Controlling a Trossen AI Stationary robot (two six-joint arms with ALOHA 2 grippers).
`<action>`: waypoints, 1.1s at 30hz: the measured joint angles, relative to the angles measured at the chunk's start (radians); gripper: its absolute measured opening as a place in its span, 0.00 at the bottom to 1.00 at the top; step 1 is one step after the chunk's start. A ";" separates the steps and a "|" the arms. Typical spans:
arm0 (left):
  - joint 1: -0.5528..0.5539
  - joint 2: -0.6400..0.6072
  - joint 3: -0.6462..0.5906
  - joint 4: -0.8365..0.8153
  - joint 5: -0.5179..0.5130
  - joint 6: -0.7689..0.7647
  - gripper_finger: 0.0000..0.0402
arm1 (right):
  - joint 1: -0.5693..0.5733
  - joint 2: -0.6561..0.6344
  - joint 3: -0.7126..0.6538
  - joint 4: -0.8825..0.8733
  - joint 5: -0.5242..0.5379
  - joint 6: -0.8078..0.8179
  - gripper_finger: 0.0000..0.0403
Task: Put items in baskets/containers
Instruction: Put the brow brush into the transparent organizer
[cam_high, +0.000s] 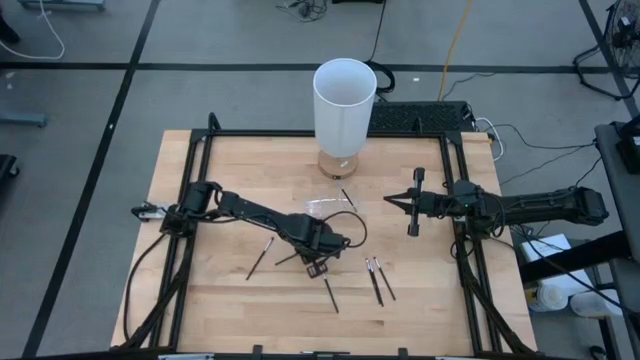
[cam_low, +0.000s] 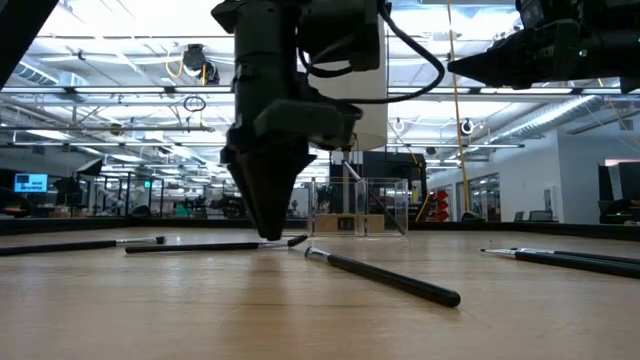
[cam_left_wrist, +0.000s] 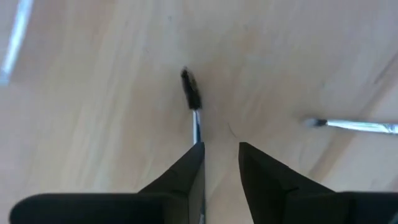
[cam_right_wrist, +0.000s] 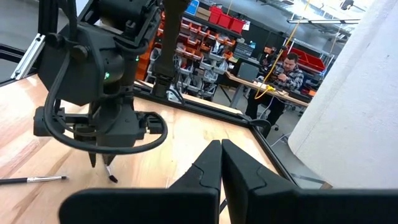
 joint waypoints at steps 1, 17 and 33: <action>0.001 0.000 0.000 0.004 -0.014 0.012 0.27 | 0.000 0.000 0.000 -0.004 0.000 0.000 0.00; 0.006 -0.001 -0.006 -0.027 0.001 0.142 0.02 | 0.000 0.000 0.000 -0.044 0.005 -0.062 0.00; 0.024 -0.025 -0.019 0.007 0.054 -0.023 0.51 | -0.002 0.000 -0.029 -0.050 0.075 -0.106 0.00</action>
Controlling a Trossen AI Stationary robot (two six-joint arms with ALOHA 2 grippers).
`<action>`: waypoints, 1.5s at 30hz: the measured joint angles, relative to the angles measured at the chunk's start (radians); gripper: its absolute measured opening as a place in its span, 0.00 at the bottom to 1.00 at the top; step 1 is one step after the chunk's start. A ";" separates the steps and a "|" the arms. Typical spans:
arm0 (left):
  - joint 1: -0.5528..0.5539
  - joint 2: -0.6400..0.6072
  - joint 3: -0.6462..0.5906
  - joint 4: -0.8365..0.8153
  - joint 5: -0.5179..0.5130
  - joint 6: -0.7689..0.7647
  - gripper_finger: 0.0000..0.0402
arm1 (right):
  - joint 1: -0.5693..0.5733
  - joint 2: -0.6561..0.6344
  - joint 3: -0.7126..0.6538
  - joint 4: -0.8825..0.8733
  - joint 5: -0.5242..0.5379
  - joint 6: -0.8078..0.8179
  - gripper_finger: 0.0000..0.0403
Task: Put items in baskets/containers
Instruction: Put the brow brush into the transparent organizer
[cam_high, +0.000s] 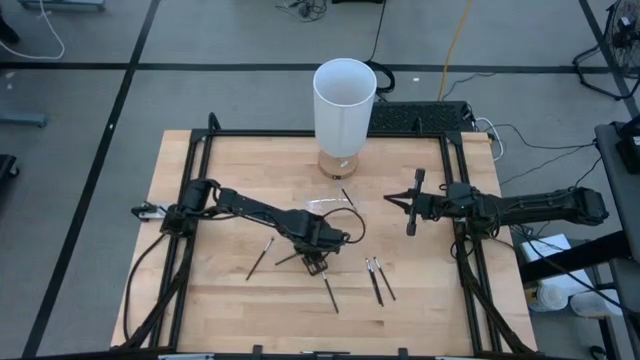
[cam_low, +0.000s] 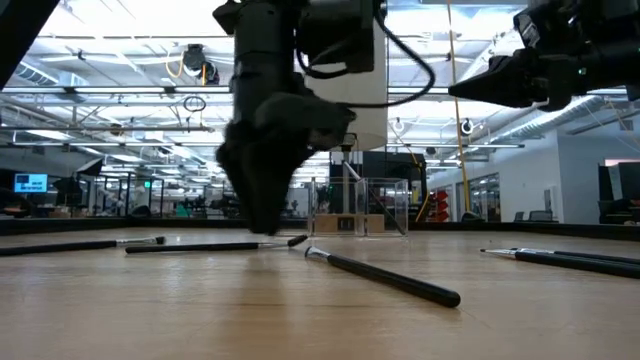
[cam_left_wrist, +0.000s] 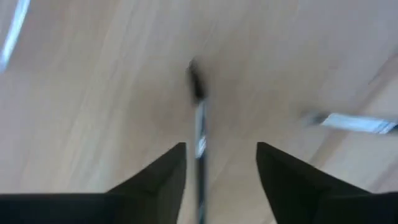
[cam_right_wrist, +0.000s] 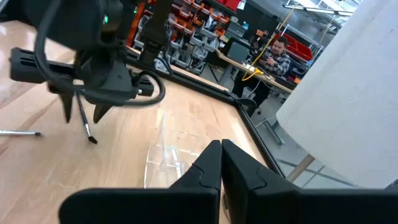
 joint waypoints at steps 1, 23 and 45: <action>-0.003 -0.004 -0.011 0.042 0.007 -0.009 0.54 | 0.000 0.000 0.000 0.000 0.000 -0.001 0.00; 0.000 -0.323 -0.505 0.247 -0.118 -0.275 0.61 | 0.000 -0.001 -0.001 0.066 0.000 0.000 0.00; -0.305 -0.505 -0.496 0.273 -0.213 -0.906 0.61 | 0.000 -0.001 -0.001 0.109 0.000 -0.055 0.00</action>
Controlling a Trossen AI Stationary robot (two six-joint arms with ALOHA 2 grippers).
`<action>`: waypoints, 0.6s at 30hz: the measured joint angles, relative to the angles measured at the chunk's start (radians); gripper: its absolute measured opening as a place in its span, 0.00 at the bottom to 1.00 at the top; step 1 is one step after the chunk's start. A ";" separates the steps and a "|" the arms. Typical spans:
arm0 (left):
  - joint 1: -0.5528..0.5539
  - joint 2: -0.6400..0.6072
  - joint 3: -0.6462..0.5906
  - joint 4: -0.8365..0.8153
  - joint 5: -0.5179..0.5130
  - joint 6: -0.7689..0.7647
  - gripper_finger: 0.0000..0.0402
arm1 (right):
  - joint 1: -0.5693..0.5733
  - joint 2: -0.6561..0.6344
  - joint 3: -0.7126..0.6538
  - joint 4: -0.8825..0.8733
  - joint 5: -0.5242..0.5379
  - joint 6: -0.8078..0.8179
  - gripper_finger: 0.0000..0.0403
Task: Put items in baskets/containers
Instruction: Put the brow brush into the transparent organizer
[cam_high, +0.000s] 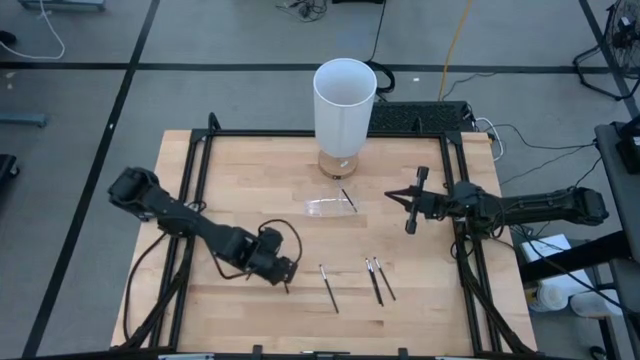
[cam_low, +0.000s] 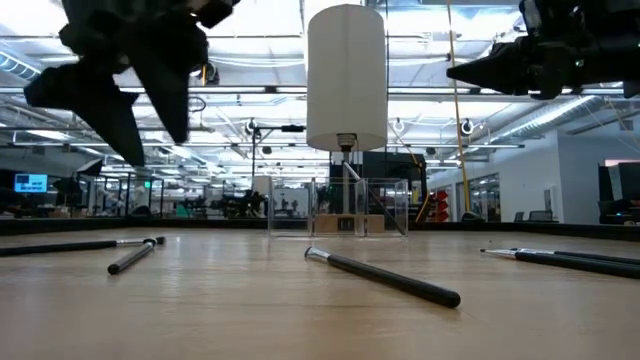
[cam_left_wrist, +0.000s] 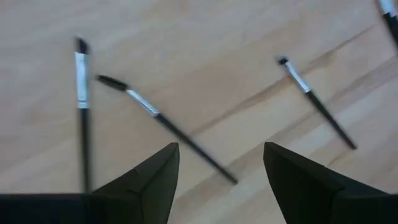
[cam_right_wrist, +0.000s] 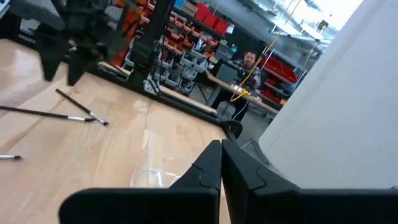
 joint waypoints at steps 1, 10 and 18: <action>-0.012 0.005 0.000 0.015 -0.001 -0.021 0.61 | 0.000 0.000 0.000 0.011 0.000 -0.009 0.00; -0.069 0.152 0.001 0.100 0.041 -0.124 0.61 | 0.000 0.000 0.000 0.104 0.000 -0.041 0.00; -0.038 0.190 0.001 0.001 0.025 -0.164 0.61 | 0.000 0.000 0.000 0.103 0.000 0.015 0.00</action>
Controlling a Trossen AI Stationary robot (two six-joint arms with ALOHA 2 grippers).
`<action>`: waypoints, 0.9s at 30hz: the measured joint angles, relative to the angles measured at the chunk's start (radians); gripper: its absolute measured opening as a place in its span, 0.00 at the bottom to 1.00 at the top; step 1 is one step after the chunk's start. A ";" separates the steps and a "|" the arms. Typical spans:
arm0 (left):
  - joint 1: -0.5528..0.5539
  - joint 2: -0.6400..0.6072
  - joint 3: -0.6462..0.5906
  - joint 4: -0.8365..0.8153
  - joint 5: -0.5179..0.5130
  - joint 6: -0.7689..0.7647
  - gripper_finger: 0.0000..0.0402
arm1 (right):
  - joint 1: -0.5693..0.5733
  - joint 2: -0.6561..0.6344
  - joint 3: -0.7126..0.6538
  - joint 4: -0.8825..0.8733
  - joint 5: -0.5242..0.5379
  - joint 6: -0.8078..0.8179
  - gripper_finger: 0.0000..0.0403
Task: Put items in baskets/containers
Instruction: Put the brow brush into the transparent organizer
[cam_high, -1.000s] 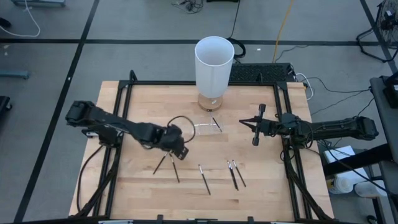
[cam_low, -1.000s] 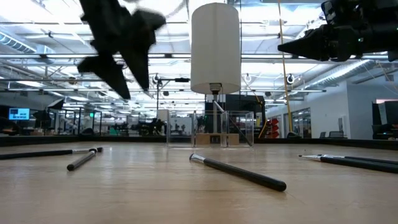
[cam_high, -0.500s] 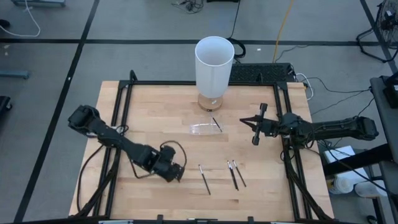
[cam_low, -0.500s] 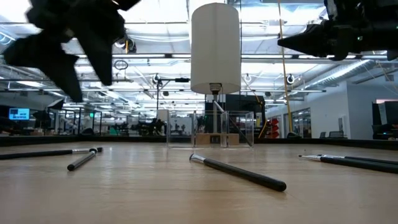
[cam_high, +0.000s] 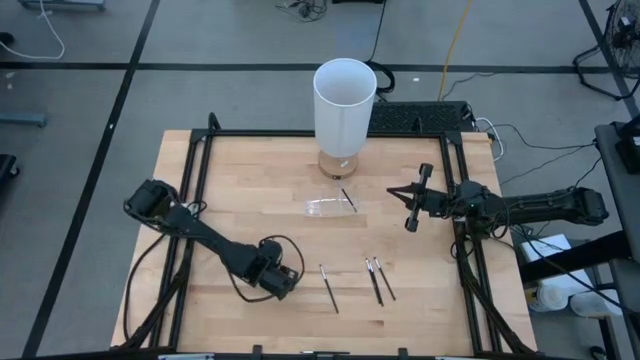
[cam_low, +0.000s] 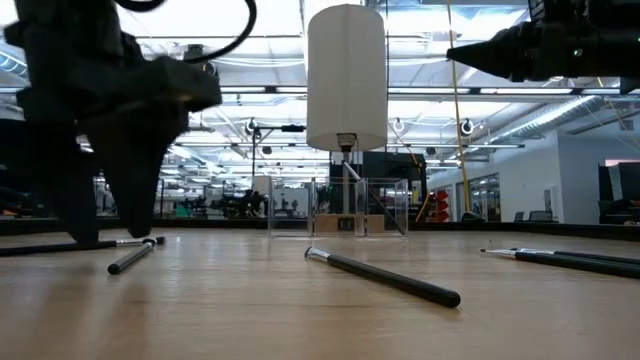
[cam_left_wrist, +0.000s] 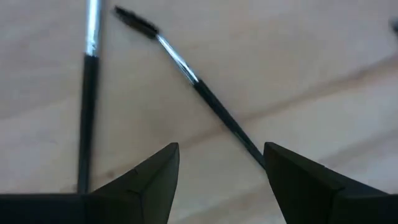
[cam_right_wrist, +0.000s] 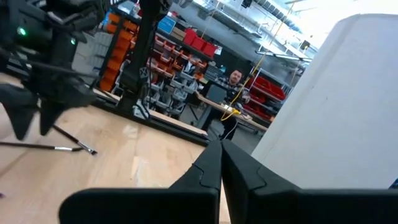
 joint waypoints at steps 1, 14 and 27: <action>0.008 0.000 0.000 -0.001 -0.001 0.001 0.61 | 0.000 0.000 0.000 0.000 0.000 0.010 0.00; 0.067 0.043 0.004 0.008 0.031 0.029 0.53 | 0.000 0.000 0.000 0.004 -0.002 0.067 0.00; 0.120 0.071 0.028 -0.029 0.082 0.226 0.19 | 0.000 0.000 0.000 0.015 -0.001 0.059 0.00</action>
